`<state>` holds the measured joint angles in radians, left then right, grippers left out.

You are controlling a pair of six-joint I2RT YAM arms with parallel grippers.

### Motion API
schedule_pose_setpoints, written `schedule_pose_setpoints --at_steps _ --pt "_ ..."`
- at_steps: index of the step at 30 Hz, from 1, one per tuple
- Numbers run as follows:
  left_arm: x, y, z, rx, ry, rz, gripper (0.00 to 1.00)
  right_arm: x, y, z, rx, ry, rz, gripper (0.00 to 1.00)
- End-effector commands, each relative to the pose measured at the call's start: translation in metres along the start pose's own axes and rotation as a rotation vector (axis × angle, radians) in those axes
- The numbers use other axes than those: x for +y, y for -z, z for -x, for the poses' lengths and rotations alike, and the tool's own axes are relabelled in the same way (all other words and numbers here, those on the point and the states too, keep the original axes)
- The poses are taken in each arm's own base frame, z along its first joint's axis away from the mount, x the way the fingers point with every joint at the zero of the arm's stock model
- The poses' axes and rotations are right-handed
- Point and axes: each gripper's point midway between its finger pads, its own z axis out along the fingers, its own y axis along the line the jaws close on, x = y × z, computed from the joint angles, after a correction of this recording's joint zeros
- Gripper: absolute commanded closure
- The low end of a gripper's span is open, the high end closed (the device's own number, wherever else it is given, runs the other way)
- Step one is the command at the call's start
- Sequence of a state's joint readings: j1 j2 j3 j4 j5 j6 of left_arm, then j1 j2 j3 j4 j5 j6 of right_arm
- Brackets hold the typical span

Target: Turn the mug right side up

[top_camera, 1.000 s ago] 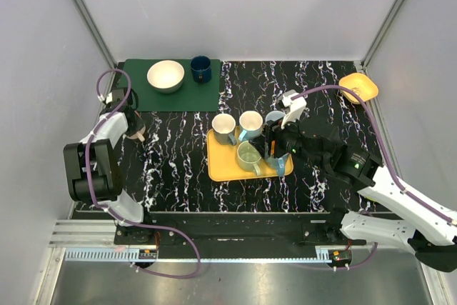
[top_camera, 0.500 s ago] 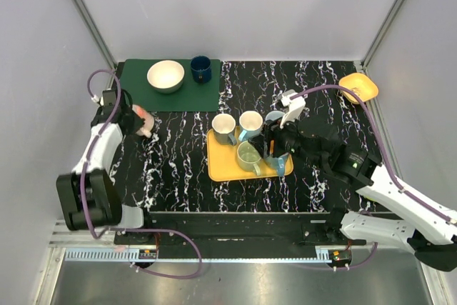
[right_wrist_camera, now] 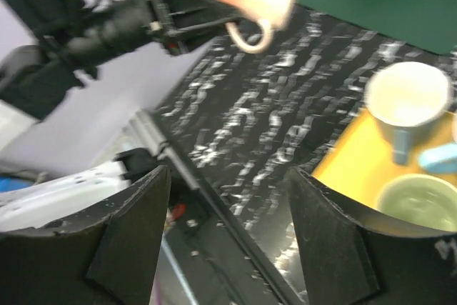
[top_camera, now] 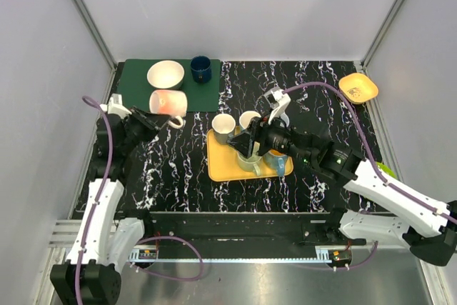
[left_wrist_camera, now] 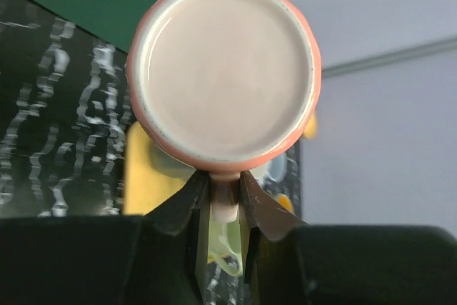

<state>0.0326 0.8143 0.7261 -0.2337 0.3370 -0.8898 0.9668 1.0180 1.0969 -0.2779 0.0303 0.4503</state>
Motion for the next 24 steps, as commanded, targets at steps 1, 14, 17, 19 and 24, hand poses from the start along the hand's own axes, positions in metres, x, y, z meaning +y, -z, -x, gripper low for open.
schedule_pose_setpoints --at_steps 1,14,17,19,24 --pt "-0.114 0.047 0.017 -0.046 0.018 -0.475 1.00 0.075 0.006 0.022 -0.044 -0.133 0.387 0.24" --pt "-0.203 0.120 -0.007 0.037 0.078 -0.865 1.00 0.101 -0.009 0.033 0.009 -0.332 0.658 0.20" --pt "-0.208 0.128 -0.013 0.048 0.078 -0.887 1.00 0.101 -0.016 0.038 0.024 -0.349 0.679 0.17" --pt "-0.210 0.132 -0.016 0.054 0.076 -0.897 1.00 0.105 -0.018 0.044 0.021 -0.341 0.696 0.15" --pt "-0.211 0.136 -0.023 0.073 0.079 -0.903 1.00 0.109 -0.033 0.046 0.045 -0.338 0.708 0.14"
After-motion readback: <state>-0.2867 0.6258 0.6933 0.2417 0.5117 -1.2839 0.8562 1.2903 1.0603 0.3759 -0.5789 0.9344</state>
